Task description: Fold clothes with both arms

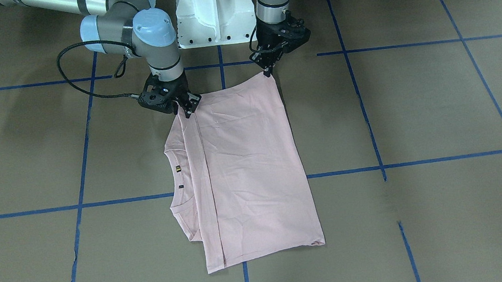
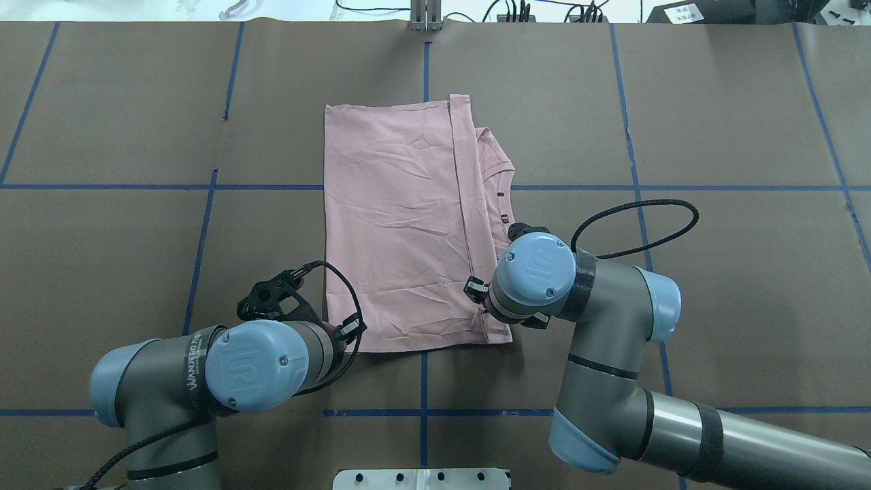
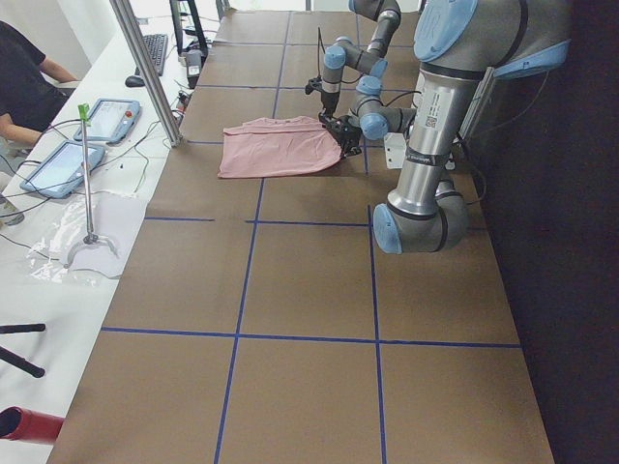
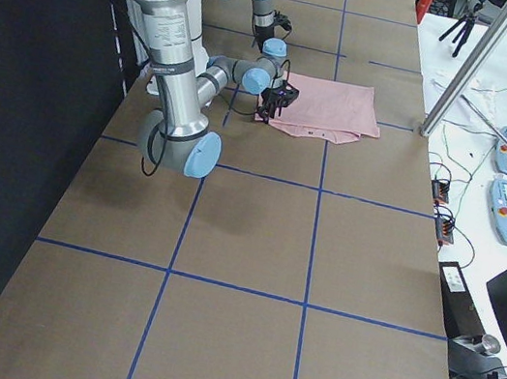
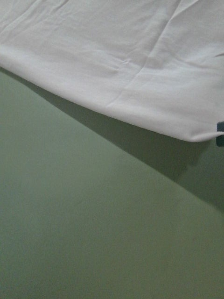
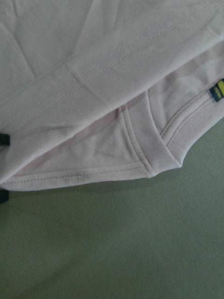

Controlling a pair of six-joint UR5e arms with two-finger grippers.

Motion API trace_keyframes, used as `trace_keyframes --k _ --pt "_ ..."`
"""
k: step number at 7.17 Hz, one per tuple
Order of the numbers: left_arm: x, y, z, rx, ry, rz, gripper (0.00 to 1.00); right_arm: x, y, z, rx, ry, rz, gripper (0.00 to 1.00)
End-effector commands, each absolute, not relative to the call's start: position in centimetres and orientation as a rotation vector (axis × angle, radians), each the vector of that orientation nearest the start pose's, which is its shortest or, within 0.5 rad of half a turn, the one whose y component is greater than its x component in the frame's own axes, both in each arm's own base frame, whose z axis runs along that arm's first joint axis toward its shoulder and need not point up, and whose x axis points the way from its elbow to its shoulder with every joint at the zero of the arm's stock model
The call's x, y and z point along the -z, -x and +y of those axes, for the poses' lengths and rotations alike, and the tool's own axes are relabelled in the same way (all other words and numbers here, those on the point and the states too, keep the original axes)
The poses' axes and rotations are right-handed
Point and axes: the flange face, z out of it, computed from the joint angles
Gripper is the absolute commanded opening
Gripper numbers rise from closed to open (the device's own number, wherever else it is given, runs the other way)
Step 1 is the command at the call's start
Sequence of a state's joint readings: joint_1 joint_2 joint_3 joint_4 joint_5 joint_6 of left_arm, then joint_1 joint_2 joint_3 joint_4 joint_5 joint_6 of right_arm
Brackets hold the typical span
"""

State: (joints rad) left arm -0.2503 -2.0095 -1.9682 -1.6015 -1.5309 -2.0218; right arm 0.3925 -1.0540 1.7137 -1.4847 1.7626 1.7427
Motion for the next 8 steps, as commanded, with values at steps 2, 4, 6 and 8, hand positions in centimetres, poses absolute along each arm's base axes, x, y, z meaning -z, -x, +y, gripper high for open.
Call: trace_keyframes --k 2,4,6,8 --pt "-24.4 -53.2 -27.8 0.672 0.050 0.884 0.00 -29.2 56.4 -35.8 -0.457 0.103 -0.774 0.00" --pt "-24.4 -53.2 -27.8 0.669 0.049 0.884 0.00 -28.7 55.8 -35.9 -0.458 0.098 -0.788 0.00" --pt "-24.4 -52.9 -27.8 0.651 0.039 0.885 0.00 -28.7 51.9 -34.0 -0.459 0.093 -0.825 0.00" --pt "-22.7 -51.6 -26.3 0.632 0.051 0.908 0.00 -26.9 50.8 -31.3 -0.415 0.109 -0.875 0.00"
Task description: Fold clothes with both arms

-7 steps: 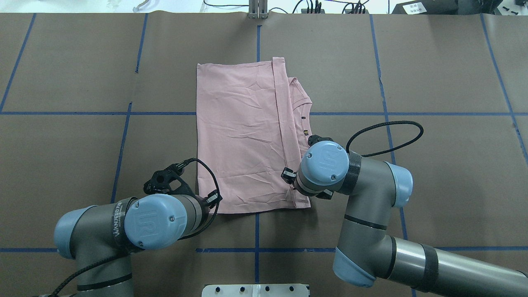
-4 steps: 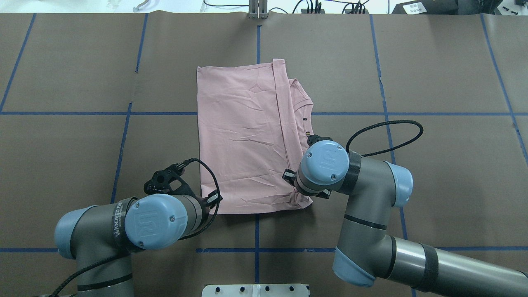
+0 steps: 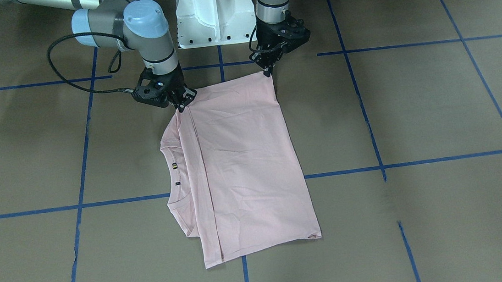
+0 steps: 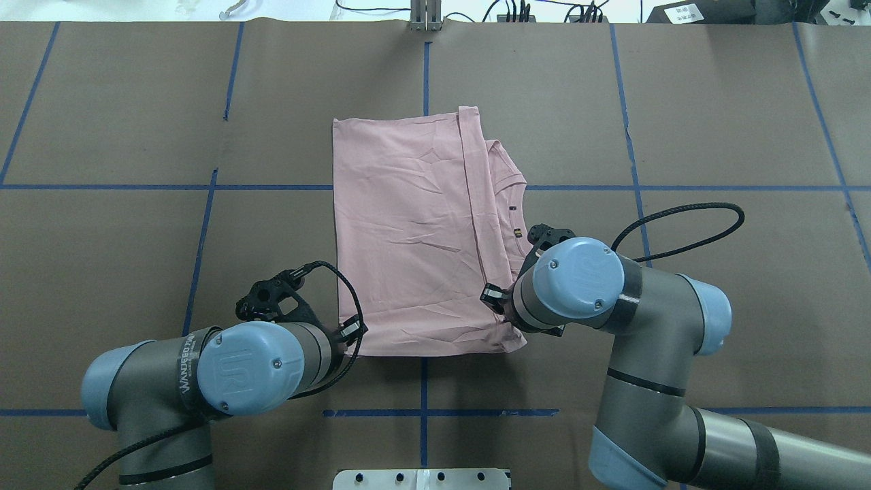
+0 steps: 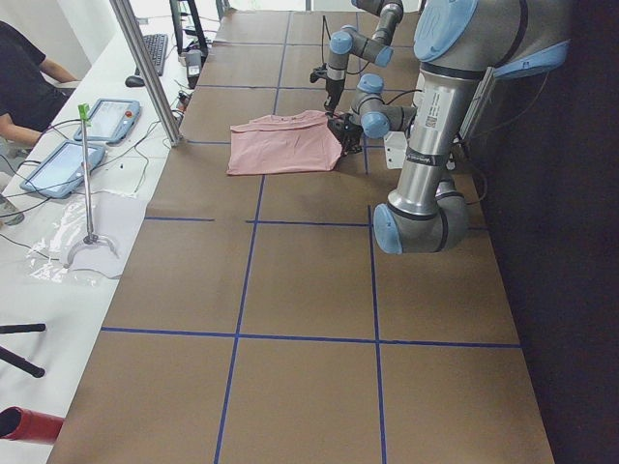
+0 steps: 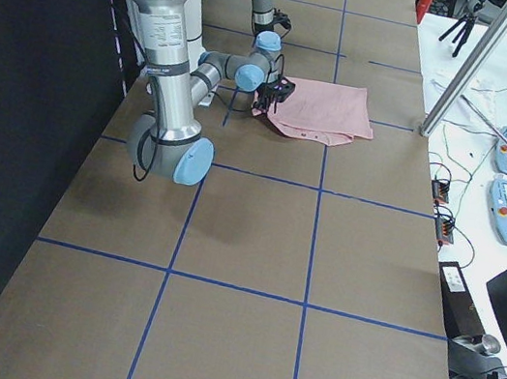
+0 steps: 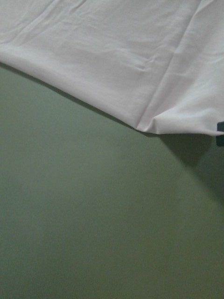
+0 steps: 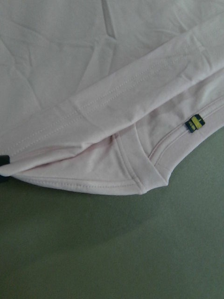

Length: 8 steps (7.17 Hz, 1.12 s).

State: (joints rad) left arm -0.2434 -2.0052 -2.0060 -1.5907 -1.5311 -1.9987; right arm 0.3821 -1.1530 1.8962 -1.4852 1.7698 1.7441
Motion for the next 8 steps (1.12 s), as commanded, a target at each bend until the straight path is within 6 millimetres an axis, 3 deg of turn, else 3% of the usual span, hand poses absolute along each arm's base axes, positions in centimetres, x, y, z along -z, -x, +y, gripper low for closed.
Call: trace_keyframes --k 1,3,5,6,8 --pt "-21.8 -51.4 -24.2 0.600 0.067 0.904 0.00 -26.2 51.5 -29.4 -0.395 0.129 -0.885 0.00" --pt "-21.5 -52.2 -21.3 0.551 0.093 0.898 0.00 -25.3 51.4 -28.0 -0.388 0.146 -0.906 0.00" --pt "-20.3 -51.3 -21.0 0.544 0.098 0.927 0.00 -25.0 51.5 -28.1 -0.386 0.142 -0.911 0.00" --pt "-19.9 -51.0 -21.5 0.551 0.094 0.932 0.00 -25.0 50.7 -29.8 -0.407 0.125 -0.915 0.00" --pt "-18.7 -49.5 -25.4 0.561 0.027 0.968 0.00 -24.9 49.5 -32.1 -0.430 0.104 -0.918 0.00"
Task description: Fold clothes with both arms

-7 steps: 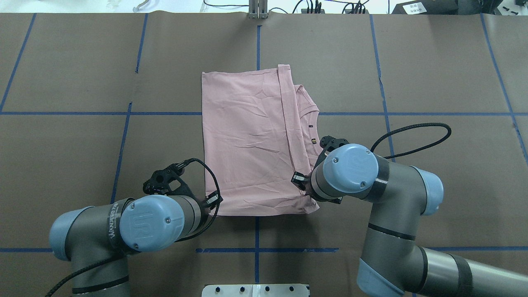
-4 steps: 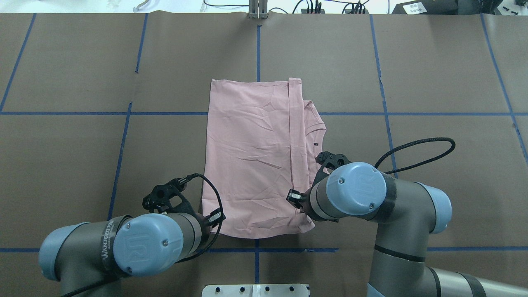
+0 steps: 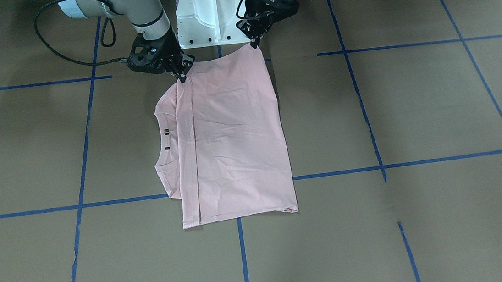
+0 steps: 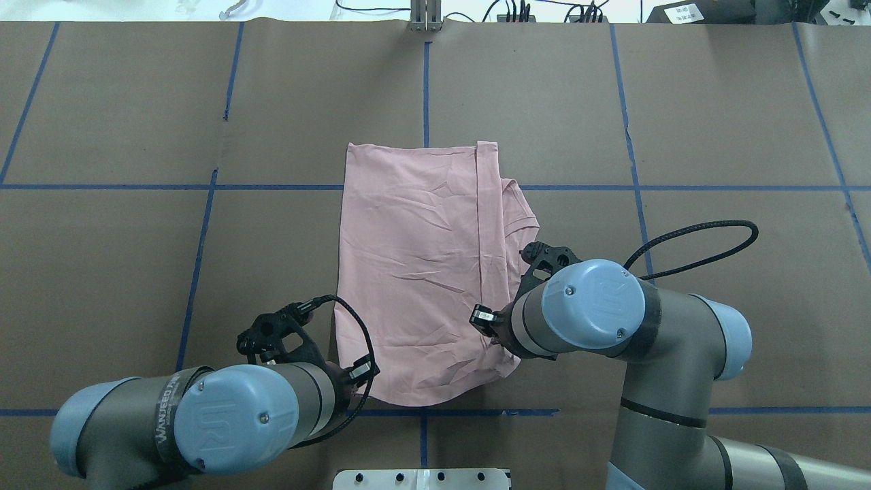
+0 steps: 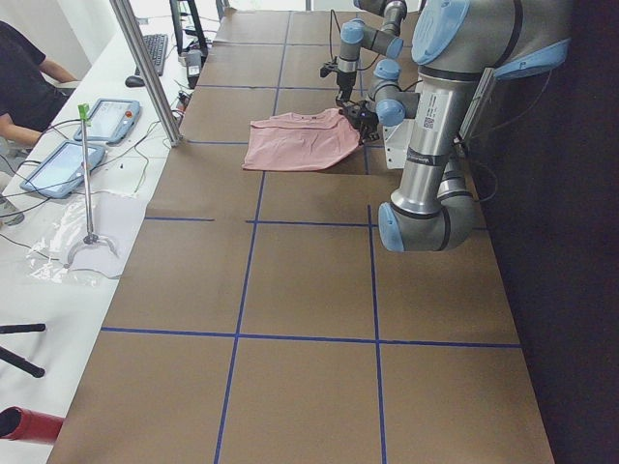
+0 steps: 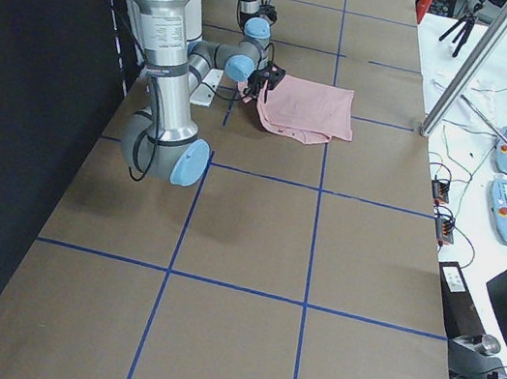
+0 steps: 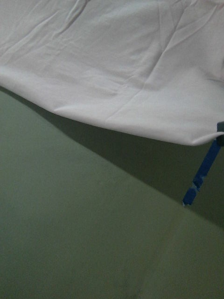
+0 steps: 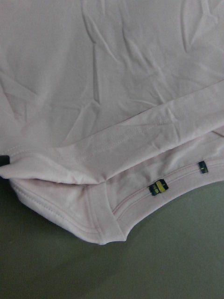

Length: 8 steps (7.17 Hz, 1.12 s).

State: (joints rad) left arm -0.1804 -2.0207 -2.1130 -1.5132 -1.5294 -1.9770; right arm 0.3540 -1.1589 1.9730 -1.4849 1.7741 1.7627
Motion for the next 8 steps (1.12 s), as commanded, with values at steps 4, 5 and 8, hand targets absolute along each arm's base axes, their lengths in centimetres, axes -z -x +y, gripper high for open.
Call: trace_keyframes --k 4,5,8 --pt "-19.5 -49.8 -30.6 0.635 -0.018 1.034 0.00 -28.4 49.9 -37.9 -0.472 0.100 -0.990 0.00" --pt "-20.0 -49.7 -32.3 0.657 -0.034 1.046 0.00 -28.5 49.4 -38.9 -0.489 0.091 -0.989 0.00" --pt "-19.8 -51.4 -39.7 0.750 -0.085 1.079 0.00 -27.0 50.4 -45.7 -0.522 0.049 -0.976 0.00"
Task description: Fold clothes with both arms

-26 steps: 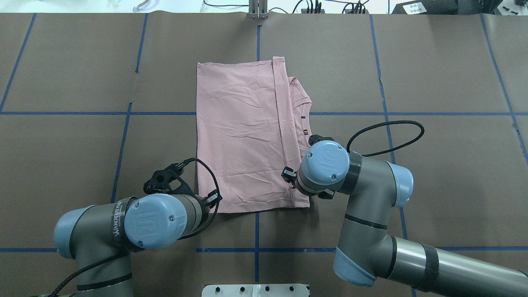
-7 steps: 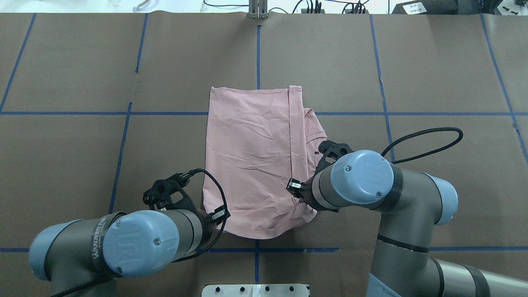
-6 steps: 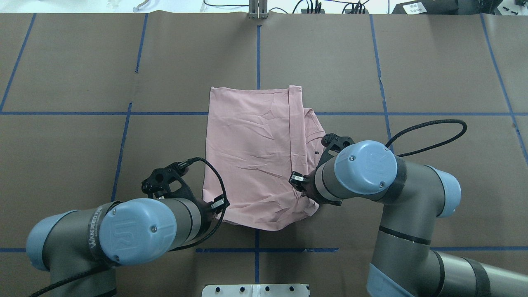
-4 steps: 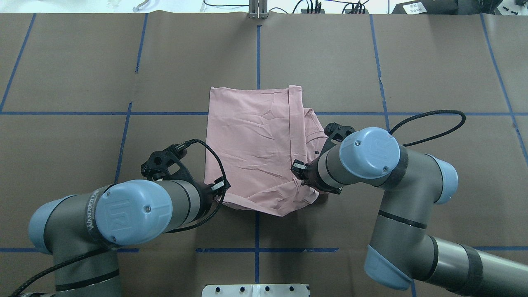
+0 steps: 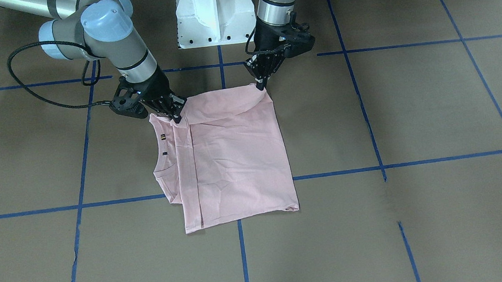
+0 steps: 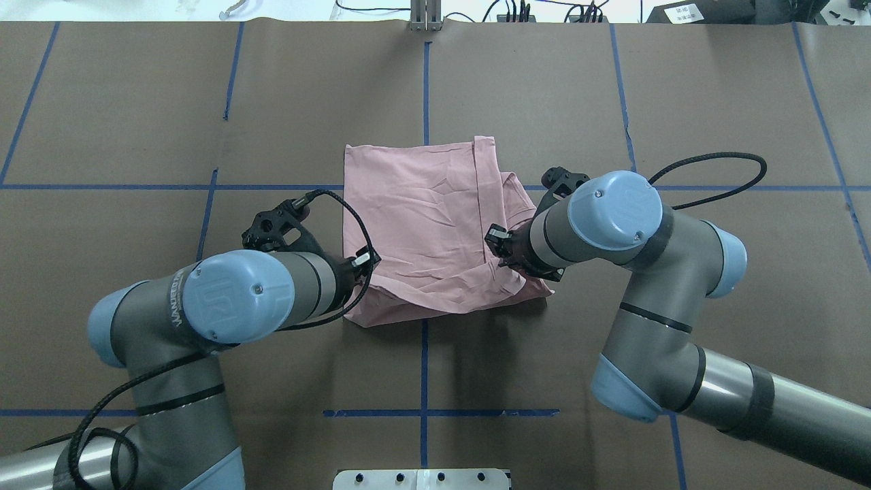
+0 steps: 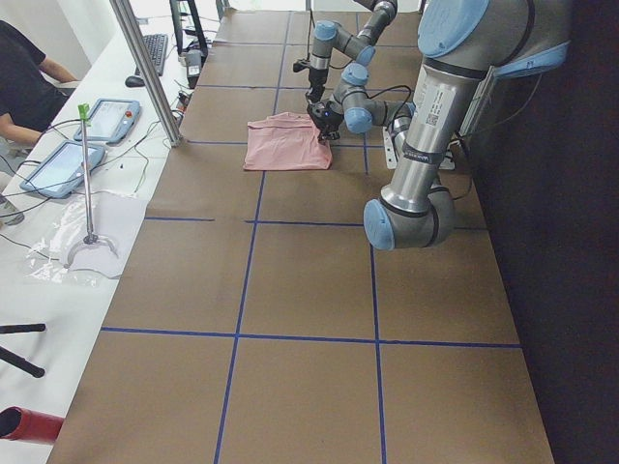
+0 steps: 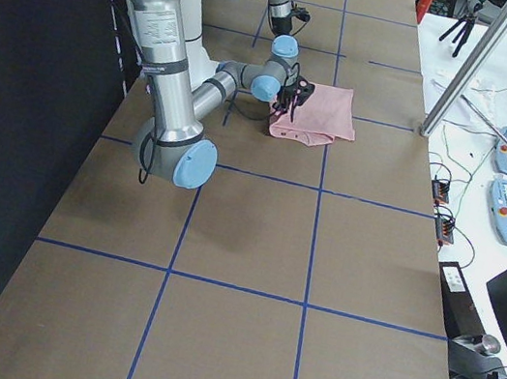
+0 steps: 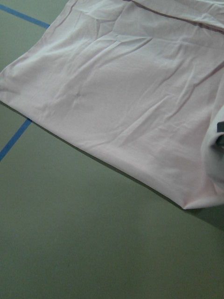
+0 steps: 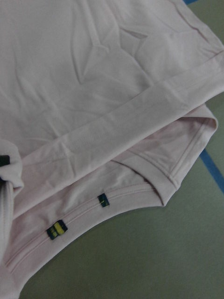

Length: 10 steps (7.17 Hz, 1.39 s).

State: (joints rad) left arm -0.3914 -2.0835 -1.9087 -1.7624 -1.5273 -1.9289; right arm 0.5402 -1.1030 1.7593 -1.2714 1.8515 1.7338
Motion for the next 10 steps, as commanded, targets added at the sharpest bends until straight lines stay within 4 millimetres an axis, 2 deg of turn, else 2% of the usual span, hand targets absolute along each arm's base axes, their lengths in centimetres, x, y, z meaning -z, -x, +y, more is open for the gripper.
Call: trace_keyframes --k 1,2,3,4,5,6,7,8,9,10 --pt "-20.3 -51.5 -44.5 0.804 -0.120 1.072 0.00 -26.5 49.6 -50.2 -0.569 0.032 -0.964 0.00" --pt "-22.0 -50.6 -49.2 0.843 -0.165 1.062 0.02 -25.5 48.5 -55.3 -0.612 0.041 -0.958 0.00" --pt "-23.6 -50.4 -53.3 0.833 -0.221 1.042 0.15 -25.1 49.2 -61.0 -0.657 0.031 -0.911 0.00" --pt "-24.2 -50.6 -56.5 0.817 -0.265 1.027 0.67 -25.7 50.8 -65.9 -0.622 -0.017 -0.889 0.84" --pt "-24.4 -52.2 -58.1 0.795 -0.280 1.008 1.00 -26.2 49.9 -68.2 -0.604 -0.059 -0.910 1.00" --pt "-24.6 -51.9 -58.6 0.783 -0.296 1.016 1.00 -25.5 49.2 -69.0 -0.569 -0.091 -0.911 1.00" --pt "-24.5 -51.6 -58.9 0.785 -0.299 1.017 1.00 -26.3 49.0 -70.1 -0.567 -0.096 -0.888 1.00" --pt "-24.6 -51.2 -59.2 0.786 -0.304 1.014 1.00 -26.5 47.0 -71.4 -0.581 -0.103 -0.887 1.00" --pt "-24.7 -49.8 -60.3 0.758 -0.294 1.011 1.00 -27.0 43.8 -73.2 -0.546 -0.111 -0.883 1.00" --pt "-25.1 -46.7 -61.7 0.647 -0.265 1.008 1.00 -28.4 39.7 -75.0 -0.508 -0.109 -0.875 1.00"
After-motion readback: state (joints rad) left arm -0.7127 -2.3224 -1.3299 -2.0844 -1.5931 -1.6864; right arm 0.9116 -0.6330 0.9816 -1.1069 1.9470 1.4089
